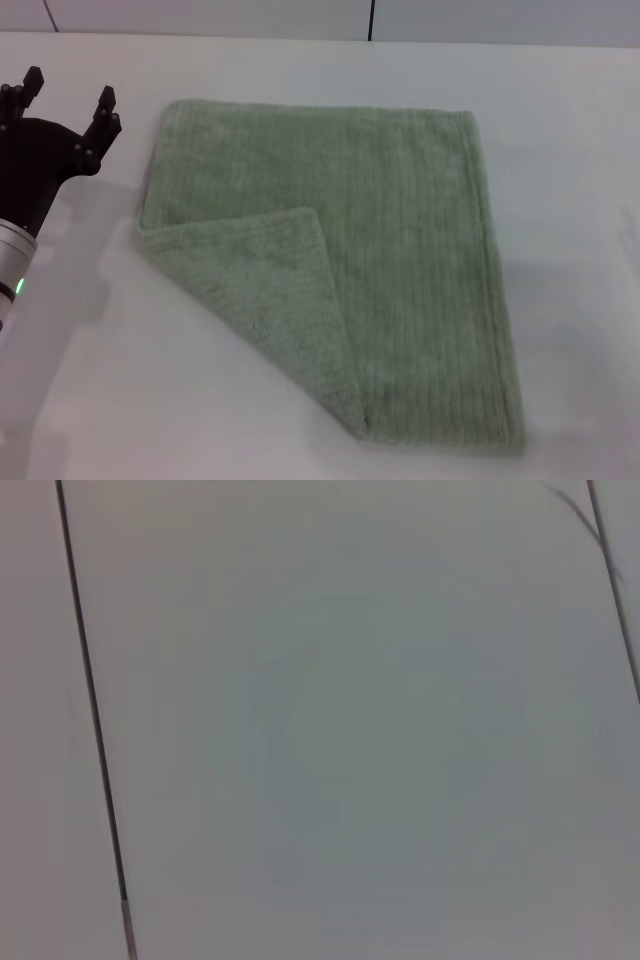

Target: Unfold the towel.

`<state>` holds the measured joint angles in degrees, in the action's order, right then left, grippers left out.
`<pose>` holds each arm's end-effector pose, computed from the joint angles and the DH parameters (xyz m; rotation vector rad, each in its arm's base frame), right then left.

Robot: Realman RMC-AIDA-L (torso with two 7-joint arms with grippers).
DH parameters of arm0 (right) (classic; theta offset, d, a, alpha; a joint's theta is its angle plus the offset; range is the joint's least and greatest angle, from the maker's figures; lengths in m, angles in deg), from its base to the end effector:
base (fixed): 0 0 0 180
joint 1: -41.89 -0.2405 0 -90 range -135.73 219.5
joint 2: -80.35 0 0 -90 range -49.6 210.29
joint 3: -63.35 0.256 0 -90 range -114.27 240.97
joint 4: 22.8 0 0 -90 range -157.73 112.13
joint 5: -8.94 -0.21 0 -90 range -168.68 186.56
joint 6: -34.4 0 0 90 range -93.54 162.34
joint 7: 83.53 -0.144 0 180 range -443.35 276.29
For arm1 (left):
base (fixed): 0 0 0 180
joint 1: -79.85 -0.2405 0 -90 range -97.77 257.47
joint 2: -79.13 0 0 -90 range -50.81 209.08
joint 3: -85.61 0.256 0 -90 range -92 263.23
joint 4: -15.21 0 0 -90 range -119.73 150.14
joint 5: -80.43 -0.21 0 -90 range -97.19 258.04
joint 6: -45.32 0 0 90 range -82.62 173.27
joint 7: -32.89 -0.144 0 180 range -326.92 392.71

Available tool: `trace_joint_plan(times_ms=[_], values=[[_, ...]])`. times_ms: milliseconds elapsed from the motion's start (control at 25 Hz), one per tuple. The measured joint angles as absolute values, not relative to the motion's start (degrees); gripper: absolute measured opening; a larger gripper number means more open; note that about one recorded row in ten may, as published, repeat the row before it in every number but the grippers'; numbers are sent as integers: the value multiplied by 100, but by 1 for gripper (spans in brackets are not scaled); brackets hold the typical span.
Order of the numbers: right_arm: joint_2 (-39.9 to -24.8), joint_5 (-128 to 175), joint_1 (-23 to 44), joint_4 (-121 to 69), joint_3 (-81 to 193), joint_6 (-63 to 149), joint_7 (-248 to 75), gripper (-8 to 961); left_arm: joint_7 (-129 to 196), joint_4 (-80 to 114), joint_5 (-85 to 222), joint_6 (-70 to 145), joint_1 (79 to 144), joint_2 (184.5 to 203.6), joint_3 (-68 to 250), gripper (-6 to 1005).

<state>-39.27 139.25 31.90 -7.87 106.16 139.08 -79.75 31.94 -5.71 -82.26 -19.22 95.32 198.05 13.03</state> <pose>0.3019 0.2232 0.0213 -1.3296 0.0668 0.9322 -0.3230 0.3123 -0.0082 -1.6464 -0.3240 -0.6034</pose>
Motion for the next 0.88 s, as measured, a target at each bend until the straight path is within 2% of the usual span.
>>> trace_joint_plan(times_ms=[320,440,560,680,760,880], values=[[-3910,13891,3188,-473,10343,13722,-8096,784,3193,-571,-8226,-1928,9542,19803,1319,799],[-3811,13902,3201,2,10366,13137,-8494,762,3193,-602,-8226,-1935,9555,19806,1328,799],[-3464,14274,3151,681,10338,12295,-8865,741,3193,-716,-8219,-1922,9538,19818,1325,799],[-2873,14689,3036,1847,10405,10744,-9461,720,3193,-798,-8190,-1893,9520,19810,1340,799],[-2565,14791,2915,2518,10497,9724,-9668,706,3193,-815,-8186,-1885,9536,19801,1358,799],[-2349,14899,2765,3372,10938,8155,-9747,685,3184,-1006,-8209,-1789,9536,19784,1471,799]])
